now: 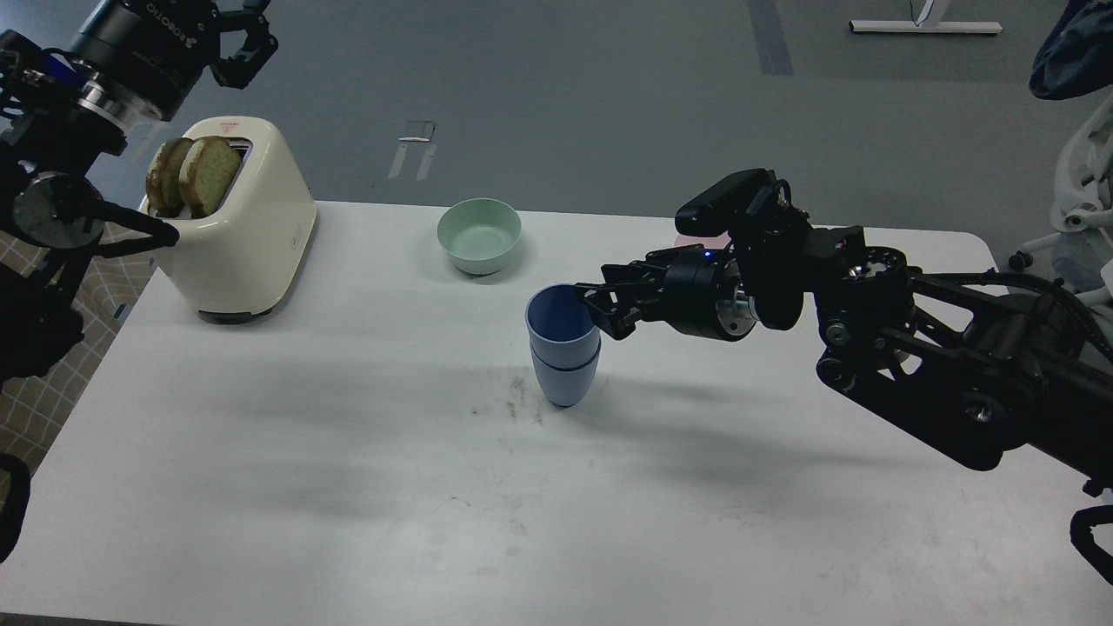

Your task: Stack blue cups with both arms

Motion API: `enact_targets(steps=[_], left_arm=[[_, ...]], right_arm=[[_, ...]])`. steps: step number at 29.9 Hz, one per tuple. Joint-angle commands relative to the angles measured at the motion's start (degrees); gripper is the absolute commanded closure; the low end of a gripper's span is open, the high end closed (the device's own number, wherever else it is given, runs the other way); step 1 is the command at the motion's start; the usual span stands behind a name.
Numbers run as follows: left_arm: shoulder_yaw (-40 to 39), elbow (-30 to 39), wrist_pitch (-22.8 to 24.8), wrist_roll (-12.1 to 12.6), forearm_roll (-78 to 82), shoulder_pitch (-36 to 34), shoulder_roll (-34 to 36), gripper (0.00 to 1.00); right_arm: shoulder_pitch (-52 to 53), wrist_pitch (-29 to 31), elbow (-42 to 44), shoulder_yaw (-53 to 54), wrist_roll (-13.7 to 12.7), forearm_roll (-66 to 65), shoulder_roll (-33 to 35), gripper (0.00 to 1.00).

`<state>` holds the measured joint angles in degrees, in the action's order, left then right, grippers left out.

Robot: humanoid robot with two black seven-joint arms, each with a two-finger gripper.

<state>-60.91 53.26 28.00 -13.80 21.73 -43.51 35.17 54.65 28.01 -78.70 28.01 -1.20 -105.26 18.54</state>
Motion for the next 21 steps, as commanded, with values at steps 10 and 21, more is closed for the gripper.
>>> enact_targets(steps=[10,21], left_arm=[[0.0,0.0,0.0,-0.1,0.0,0.5,-0.2,0.02],[-0.4,-0.4,0.0,-0.1,-0.6,2.1,-0.3,0.02]], right_arm=[[-0.2,0.0,3.5,40.1,0.5,0.5,-2.3,0.0],[-2.3,0.0,11.7,59.3,0.5,11.8,-3.2,0.0]])
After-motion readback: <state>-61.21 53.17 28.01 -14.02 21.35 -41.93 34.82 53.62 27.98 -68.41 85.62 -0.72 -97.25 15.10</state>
